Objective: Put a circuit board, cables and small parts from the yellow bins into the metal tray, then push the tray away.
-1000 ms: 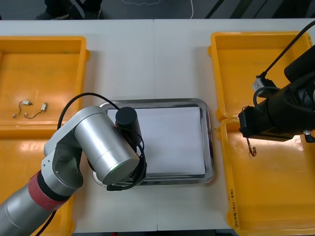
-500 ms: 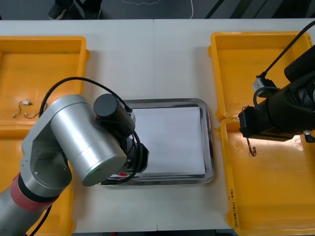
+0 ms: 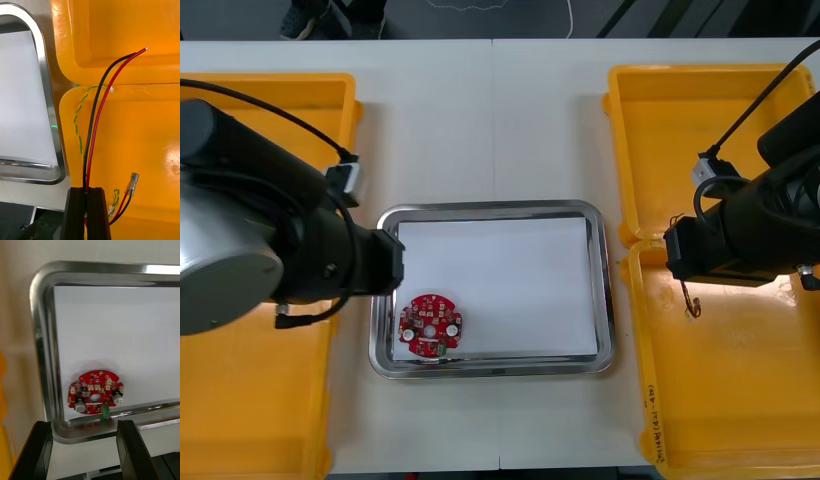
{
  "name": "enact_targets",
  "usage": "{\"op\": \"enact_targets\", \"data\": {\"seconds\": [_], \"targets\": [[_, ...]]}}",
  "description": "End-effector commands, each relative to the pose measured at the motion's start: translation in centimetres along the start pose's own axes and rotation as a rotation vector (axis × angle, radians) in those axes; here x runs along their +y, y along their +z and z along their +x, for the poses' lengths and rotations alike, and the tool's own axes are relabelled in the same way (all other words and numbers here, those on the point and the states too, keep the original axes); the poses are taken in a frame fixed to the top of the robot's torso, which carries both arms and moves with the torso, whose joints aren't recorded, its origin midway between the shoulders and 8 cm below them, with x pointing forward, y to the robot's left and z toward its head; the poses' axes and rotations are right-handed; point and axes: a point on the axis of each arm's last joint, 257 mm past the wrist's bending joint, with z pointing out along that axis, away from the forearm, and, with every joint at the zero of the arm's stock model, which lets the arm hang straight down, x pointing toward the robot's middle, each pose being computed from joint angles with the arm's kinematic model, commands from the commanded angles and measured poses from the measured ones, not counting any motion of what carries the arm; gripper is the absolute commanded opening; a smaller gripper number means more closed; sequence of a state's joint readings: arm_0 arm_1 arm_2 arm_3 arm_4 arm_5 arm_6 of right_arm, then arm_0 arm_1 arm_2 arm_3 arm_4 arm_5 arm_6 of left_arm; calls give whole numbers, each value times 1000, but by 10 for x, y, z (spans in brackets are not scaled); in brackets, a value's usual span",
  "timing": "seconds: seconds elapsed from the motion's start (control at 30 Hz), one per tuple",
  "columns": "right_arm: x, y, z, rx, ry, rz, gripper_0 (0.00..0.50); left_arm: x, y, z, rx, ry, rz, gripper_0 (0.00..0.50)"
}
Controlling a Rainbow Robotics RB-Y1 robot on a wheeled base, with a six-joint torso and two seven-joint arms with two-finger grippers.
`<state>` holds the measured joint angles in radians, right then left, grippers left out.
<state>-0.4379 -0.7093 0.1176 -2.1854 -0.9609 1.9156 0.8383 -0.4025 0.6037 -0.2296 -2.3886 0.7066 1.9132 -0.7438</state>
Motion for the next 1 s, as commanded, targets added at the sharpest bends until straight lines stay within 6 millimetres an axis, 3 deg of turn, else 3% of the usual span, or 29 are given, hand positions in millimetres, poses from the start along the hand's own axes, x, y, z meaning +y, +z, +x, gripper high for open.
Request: {"op": "enact_targets", "data": {"seconds": [0.03,0.2,0.47,0.77,1.0], "targets": [[17,-14,-8,-36,-221,-15,0,39,-30,-19,-54,22,-39,497],[28,-18,-12,-48,-340,-35,0,66,-49,-38,-76,-36,-38,495],[43,-22,-11,-52,-510,-69,0,124,-70,-75,-68,-63,-87,498],[58,-18,-6,-27,-655,-47,0,183,-76,-98,-6,-96,-139,498],[83,-18,-6,-26,-772,-32,0,222,-78,-112,29,-96,-171,498]]}}
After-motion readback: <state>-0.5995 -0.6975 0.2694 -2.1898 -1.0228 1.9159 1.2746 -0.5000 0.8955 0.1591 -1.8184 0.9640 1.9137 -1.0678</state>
